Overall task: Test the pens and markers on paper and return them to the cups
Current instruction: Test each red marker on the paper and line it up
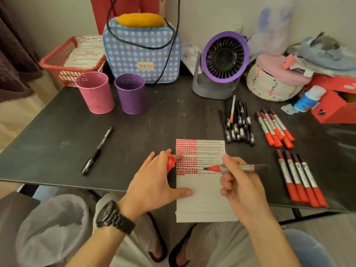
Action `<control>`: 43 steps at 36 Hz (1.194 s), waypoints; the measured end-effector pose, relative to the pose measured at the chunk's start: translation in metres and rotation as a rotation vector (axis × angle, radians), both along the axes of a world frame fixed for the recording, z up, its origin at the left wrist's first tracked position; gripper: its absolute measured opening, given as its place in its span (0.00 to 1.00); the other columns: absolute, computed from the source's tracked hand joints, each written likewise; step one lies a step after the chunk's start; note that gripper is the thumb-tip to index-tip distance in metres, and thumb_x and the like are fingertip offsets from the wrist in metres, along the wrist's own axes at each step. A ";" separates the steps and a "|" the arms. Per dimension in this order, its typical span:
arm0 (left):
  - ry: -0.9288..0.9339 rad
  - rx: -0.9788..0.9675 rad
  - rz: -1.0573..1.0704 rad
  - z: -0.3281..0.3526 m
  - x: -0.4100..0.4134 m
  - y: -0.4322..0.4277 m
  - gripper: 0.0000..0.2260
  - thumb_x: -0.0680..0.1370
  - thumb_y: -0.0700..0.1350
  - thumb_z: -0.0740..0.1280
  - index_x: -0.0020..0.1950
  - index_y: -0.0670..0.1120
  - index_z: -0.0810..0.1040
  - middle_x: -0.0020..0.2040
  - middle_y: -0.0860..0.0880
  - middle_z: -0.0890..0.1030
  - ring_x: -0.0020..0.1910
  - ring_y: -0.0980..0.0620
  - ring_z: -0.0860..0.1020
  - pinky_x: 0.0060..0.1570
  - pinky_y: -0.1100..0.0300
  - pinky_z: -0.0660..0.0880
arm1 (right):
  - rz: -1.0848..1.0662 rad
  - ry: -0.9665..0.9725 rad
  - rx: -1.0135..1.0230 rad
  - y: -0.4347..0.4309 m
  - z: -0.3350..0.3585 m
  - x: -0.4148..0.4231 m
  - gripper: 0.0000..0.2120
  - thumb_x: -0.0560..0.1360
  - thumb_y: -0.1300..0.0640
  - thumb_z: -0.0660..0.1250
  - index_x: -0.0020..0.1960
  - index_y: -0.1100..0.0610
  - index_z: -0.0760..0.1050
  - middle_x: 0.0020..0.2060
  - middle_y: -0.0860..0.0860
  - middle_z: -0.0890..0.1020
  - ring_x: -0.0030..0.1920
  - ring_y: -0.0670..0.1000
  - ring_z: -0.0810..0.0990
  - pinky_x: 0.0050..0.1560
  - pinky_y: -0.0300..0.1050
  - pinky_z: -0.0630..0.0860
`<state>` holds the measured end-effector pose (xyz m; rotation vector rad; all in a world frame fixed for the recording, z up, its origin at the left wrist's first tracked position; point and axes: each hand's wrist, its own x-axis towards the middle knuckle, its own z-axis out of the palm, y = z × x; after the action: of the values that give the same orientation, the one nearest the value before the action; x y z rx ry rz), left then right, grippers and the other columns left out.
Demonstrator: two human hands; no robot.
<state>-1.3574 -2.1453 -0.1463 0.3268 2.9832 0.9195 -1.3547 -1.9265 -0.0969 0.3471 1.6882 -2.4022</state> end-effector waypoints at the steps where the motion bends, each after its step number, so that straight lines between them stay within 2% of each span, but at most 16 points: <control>1: -0.001 0.005 -0.001 0.000 0.000 0.000 0.33 0.63 0.80 0.65 0.56 0.69 0.53 0.67 0.73 0.61 0.70 0.72 0.53 0.77 0.58 0.44 | 0.017 0.020 0.047 -0.004 0.001 -0.003 0.12 0.64 0.44 0.77 0.36 0.50 0.80 0.28 0.49 0.73 0.25 0.45 0.71 0.23 0.38 0.69; 6: 0.006 0.020 0.005 0.001 0.000 0.000 0.33 0.62 0.79 0.67 0.55 0.65 0.55 0.68 0.72 0.64 0.73 0.70 0.55 0.78 0.57 0.47 | 0.094 0.080 0.237 -0.022 0.003 -0.018 0.06 0.77 0.51 0.74 0.43 0.52 0.83 0.34 0.55 0.84 0.28 0.53 0.81 0.27 0.43 0.77; 9: 0.008 0.035 0.013 0.003 0.001 0.000 0.33 0.62 0.77 0.69 0.54 0.64 0.55 0.69 0.69 0.68 0.75 0.66 0.58 0.79 0.52 0.55 | 0.115 0.131 0.352 -0.031 0.000 -0.025 0.07 0.75 0.47 0.74 0.44 0.50 0.83 0.36 0.55 0.85 0.31 0.53 0.84 0.29 0.42 0.79; 12: 0.004 0.041 0.032 0.005 0.001 0.000 0.34 0.61 0.77 0.69 0.55 0.64 0.57 0.68 0.68 0.69 0.74 0.65 0.60 0.76 0.50 0.62 | 0.088 0.217 0.483 -0.034 -0.008 -0.027 0.10 0.75 0.45 0.75 0.40 0.50 0.82 0.32 0.54 0.84 0.28 0.51 0.82 0.28 0.40 0.77; 14: -0.011 0.043 0.031 0.004 0.001 0.001 0.34 0.61 0.78 0.68 0.56 0.66 0.56 0.70 0.66 0.70 0.74 0.64 0.61 0.77 0.50 0.61 | 0.049 0.252 0.566 -0.035 -0.016 -0.025 0.12 0.75 0.45 0.75 0.37 0.51 0.80 0.29 0.52 0.83 0.26 0.48 0.81 0.28 0.37 0.76; 16: -0.014 0.040 0.033 0.002 0.000 0.001 0.34 0.62 0.78 0.67 0.58 0.66 0.56 0.73 0.64 0.68 0.75 0.63 0.61 0.79 0.52 0.55 | -0.007 0.273 0.634 -0.036 -0.025 -0.023 0.13 0.76 0.49 0.75 0.35 0.51 0.78 0.27 0.50 0.82 0.27 0.46 0.80 0.29 0.35 0.75; 19: -0.002 0.013 0.046 -0.001 -0.001 0.002 0.34 0.66 0.77 0.65 0.65 0.62 0.61 0.73 0.64 0.68 0.76 0.62 0.62 0.78 0.57 0.47 | -0.064 0.306 0.682 -0.037 -0.034 -0.022 0.15 0.76 0.57 0.74 0.32 0.49 0.76 0.24 0.48 0.80 0.26 0.45 0.79 0.30 0.36 0.74; 25: 0.005 0.005 0.063 -0.005 -0.003 0.001 0.29 0.70 0.74 0.63 0.63 0.60 0.62 0.73 0.63 0.70 0.74 0.61 0.64 0.77 0.59 0.48 | -0.097 0.325 0.750 -0.039 -0.039 -0.021 0.13 0.75 0.60 0.73 0.34 0.51 0.76 0.25 0.48 0.81 0.27 0.46 0.81 0.33 0.45 0.76; 28: 0.003 0.011 0.067 -0.005 -0.003 0.001 0.30 0.69 0.74 0.64 0.63 0.60 0.62 0.74 0.62 0.70 0.74 0.61 0.65 0.78 0.57 0.52 | -0.103 0.332 0.776 -0.040 -0.040 -0.021 0.14 0.75 0.59 0.73 0.32 0.53 0.76 0.24 0.47 0.81 0.27 0.46 0.81 0.33 0.43 0.75; 33: 0.016 0.021 0.076 -0.004 -0.002 0.002 0.30 0.69 0.74 0.65 0.63 0.59 0.63 0.73 0.63 0.71 0.73 0.60 0.66 0.77 0.54 0.58 | -0.096 0.359 0.798 -0.041 -0.041 -0.021 0.14 0.75 0.60 0.74 0.31 0.53 0.77 0.24 0.46 0.81 0.26 0.44 0.81 0.30 0.33 0.74; 39: 0.004 0.007 0.083 -0.004 -0.003 0.002 0.32 0.69 0.74 0.65 0.64 0.57 0.63 0.74 0.61 0.70 0.73 0.59 0.66 0.76 0.59 0.52 | -0.094 0.354 0.803 -0.042 -0.041 -0.022 0.14 0.75 0.60 0.73 0.32 0.54 0.77 0.24 0.46 0.81 0.26 0.46 0.80 0.30 0.34 0.73; 43: -0.010 0.002 0.067 -0.003 -0.004 0.002 0.31 0.69 0.74 0.65 0.63 0.57 0.63 0.74 0.61 0.70 0.74 0.59 0.66 0.79 0.54 0.56 | -0.100 0.361 0.820 -0.043 -0.041 -0.022 0.14 0.75 0.60 0.73 0.32 0.56 0.76 0.23 0.47 0.80 0.26 0.47 0.79 0.30 0.37 0.74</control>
<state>-1.3610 -2.1435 -0.1491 0.2234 3.0011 0.9272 -1.3767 -1.9695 -0.1375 0.0953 2.8339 -1.7742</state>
